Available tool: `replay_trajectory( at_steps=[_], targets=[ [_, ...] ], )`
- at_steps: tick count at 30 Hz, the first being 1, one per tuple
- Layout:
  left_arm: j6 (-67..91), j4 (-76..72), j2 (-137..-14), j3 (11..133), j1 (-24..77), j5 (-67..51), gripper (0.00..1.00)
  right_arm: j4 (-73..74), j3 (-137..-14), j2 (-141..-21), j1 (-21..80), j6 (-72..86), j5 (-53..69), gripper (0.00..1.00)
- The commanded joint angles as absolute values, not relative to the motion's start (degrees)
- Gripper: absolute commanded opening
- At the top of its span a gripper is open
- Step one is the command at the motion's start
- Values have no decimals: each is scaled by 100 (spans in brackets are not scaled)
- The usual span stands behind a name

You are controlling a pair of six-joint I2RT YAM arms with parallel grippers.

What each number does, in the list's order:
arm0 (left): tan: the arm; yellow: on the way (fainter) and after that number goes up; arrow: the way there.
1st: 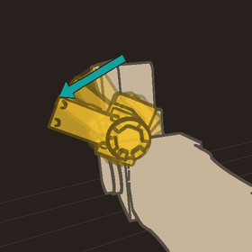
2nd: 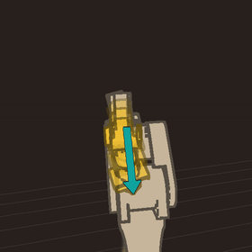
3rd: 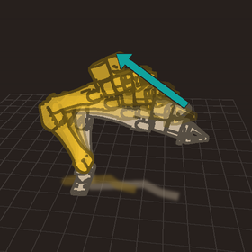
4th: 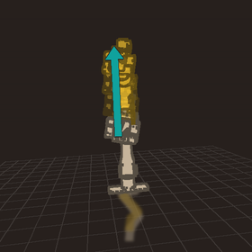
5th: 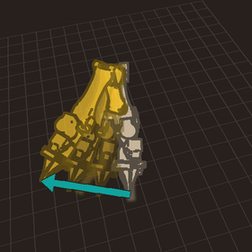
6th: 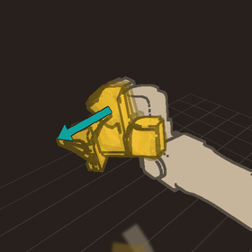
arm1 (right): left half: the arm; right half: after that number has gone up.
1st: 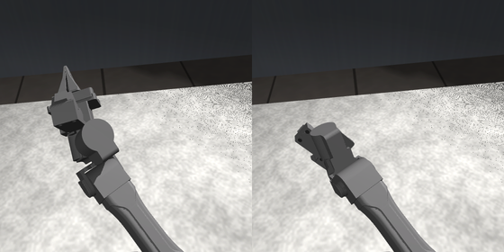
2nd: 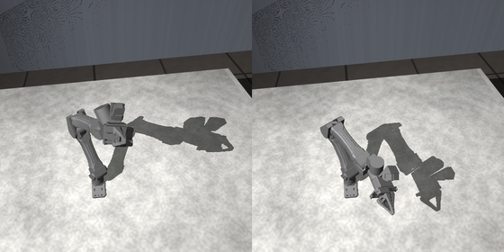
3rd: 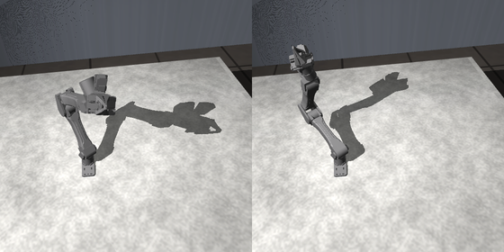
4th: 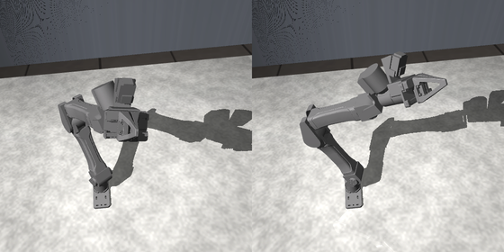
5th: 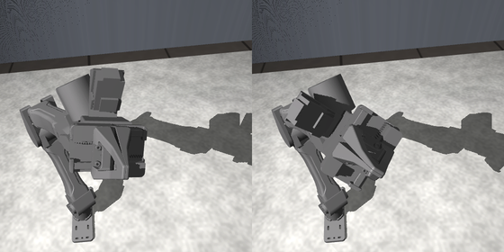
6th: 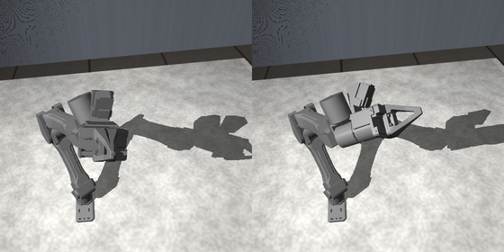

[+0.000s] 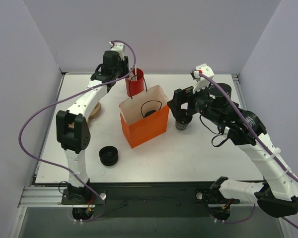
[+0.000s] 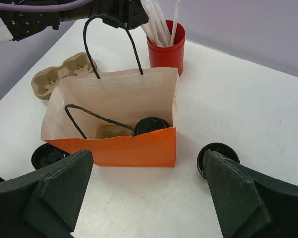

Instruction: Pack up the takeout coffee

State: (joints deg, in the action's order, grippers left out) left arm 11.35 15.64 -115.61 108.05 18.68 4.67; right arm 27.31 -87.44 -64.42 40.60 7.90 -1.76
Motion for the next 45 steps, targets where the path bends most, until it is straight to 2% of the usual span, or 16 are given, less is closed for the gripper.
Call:
replay_trajectory(
  at_steps=[1, 5, 17, 22, 26, 27, 28, 31, 32, 33, 45],
  targets=[
    [888, 1512, -11566, 11153, 1890, 589, 52, 2681, -8912, -6328, 4078, 668, -334, 100],
    [817, 1512, -11601, 11188, 1890, 597, 42, 2672, -8930, -6346, 4078, 694, -325, 100],
    [774, 1521, -11786, 11241, 1890, 598, 44, 2707, -9070, -6346, 4078, 615, -369, 100],
    [712, 1529, -11821, 11268, 1881, 624, 42, 2707, -9070, -6346, 4087, 650, -352, 100],
    [650, 1503, -11865, 11285, 1872, 615, 31, 2725, -9070, -6346, 4078, 624, -369, 100],
    [607, 1459, -11865, 11294, 1872, 607, 27, 2733, -9070, -6337, 4087, 615, -369, 100],
    [589, 1450, -11865, 11311, 1881, 606, 18, 2751, -9070, -6346, 4078, 615, -378, 100],
    [554, 1485, -11865, 11469, 1881, 606, 9, 2777, -9062, -6328, 4087, 615, -387, 100],
    [545, 1511, -11857, 11522, 1881, 598, 3, 2786, -9070, -6328, 4087, 607, -395, 100],
    [545, 1564, -11813, 11592, 1890, 598, 0, 2795, -9079, -6319, 4078, 606, -396, 100],
    [1116, 2188, -11163, 12041, 2004, 607, 0, 2830, -9132, -6267, 4078, 484, -422, 100]
  ],
)
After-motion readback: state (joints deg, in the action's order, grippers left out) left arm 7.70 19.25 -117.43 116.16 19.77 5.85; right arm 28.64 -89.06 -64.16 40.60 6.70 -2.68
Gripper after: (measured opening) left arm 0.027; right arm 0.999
